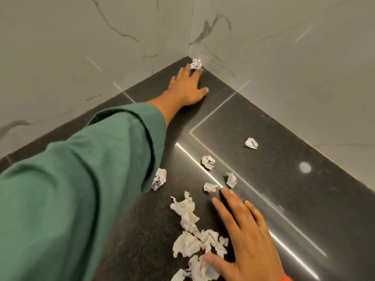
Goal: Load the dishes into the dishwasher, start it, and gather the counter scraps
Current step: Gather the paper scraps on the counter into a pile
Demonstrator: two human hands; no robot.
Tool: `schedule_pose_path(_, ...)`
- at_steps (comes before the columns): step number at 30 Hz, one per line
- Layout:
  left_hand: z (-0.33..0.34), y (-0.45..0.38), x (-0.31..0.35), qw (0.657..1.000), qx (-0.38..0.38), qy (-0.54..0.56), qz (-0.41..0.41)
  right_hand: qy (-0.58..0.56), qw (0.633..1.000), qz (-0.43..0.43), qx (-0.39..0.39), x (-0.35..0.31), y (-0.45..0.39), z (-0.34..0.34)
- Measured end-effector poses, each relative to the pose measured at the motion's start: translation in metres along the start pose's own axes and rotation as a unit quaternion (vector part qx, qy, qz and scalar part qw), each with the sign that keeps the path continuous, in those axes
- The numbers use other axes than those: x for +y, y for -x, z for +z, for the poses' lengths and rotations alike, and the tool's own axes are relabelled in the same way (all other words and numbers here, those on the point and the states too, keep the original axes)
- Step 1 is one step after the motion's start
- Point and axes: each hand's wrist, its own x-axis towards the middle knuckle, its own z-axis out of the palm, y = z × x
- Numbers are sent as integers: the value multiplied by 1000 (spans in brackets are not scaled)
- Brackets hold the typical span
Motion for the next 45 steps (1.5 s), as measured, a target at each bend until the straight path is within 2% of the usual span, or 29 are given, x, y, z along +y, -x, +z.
schedule_pose_path(4,-4,-29,7,1000,-16,-25,5,-1,1000,-7,7,3,0,2)
schedule_pose_path(9,-7,-21,2,997,-13,-36,60,-9,1000,-5,2,1,2,0)
schedule_pose_path(12,1,32,2,994,5,14,105,0,1000,-6,-3,1,2,-1)
schedule_pose_path(16,31,136,4,983,-2,21,183,10,1000,-10,2,2,5,1)
schedule_pose_path(20,43,220,6,976,-33,43,212,17,999,-10,30,1,5,4)
schedule_pose_path(24,29,266,20,964,-79,49,248,-27,997,-18,70,1,8,5)
schedule_pose_path(27,20,260,33,957,-49,41,281,-43,995,-23,89,3,8,6)
schedule_pose_path(30,24,218,62,957,-26,46,286,-35,995,-19,91,4,8,7)
schedule_pose_path(36,56,137,129,945,-118,-17,303,-21,996,-13,86,4,7,7)
schedule_pose_path(40,63,152,111,939,-146,-51,306,-17,995,-22,97,7,7,9)
schedule_pose_path(43,55,193,72,941,-149,-15,304,-48,985,-37,159,9,8,13)
schedule_pose_path(45,47,222,46,946,-149,17,288,-66,975,-17,211,11,7,15)
